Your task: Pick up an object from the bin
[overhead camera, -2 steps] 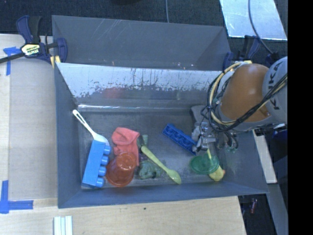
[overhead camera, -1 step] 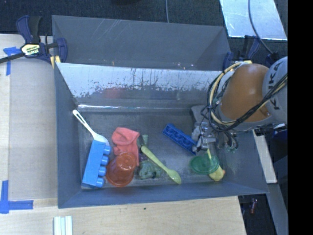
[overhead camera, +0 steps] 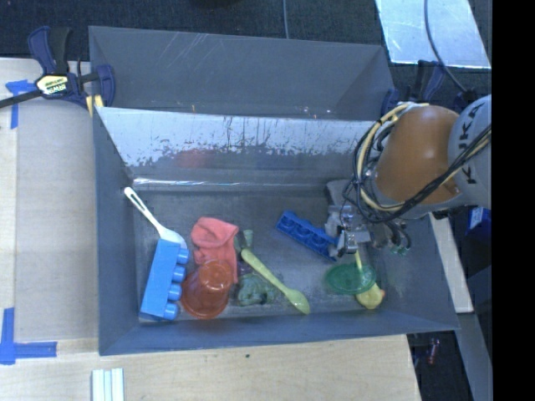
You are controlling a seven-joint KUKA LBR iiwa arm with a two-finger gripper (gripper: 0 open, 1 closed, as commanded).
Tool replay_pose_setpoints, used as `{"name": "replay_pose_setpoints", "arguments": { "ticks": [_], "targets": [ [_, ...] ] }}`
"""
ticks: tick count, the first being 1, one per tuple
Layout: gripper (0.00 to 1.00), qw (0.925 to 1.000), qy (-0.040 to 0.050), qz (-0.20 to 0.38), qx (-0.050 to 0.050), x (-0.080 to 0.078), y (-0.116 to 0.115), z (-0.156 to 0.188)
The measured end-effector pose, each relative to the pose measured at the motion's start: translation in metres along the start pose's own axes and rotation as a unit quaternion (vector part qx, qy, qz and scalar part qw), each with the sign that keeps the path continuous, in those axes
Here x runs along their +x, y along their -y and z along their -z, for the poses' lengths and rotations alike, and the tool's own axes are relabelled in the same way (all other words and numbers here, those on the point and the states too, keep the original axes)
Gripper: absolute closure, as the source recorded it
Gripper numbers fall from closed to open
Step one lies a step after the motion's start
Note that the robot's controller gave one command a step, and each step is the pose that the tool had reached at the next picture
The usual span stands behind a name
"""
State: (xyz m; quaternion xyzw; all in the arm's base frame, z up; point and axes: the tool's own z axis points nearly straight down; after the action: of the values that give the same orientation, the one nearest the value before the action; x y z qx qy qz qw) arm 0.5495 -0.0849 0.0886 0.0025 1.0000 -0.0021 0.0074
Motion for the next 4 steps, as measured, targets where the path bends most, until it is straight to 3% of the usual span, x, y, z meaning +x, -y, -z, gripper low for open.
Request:
{"name": "replay_pose_setpoints", "arguments": {
  "ticks": [1, 2, 3, 4],
  "targets": [
    [1.0, 0.9975, 0.0065, 0.07, 0.002, 0.012, -0.004, -0.001],
    [1.0, 0.979, 0.0108, 0.203, 0.003, 0.002, 0.035, -0.008],
    [1.0, 0.9821, 0.0036, 0.188, 0.0, 0.03, 0.021, 0.052],
    [1.0, 0.98, 0.0075, 0.199, 0.002, 0.031, 0.013, 0.024]
  ]
}}
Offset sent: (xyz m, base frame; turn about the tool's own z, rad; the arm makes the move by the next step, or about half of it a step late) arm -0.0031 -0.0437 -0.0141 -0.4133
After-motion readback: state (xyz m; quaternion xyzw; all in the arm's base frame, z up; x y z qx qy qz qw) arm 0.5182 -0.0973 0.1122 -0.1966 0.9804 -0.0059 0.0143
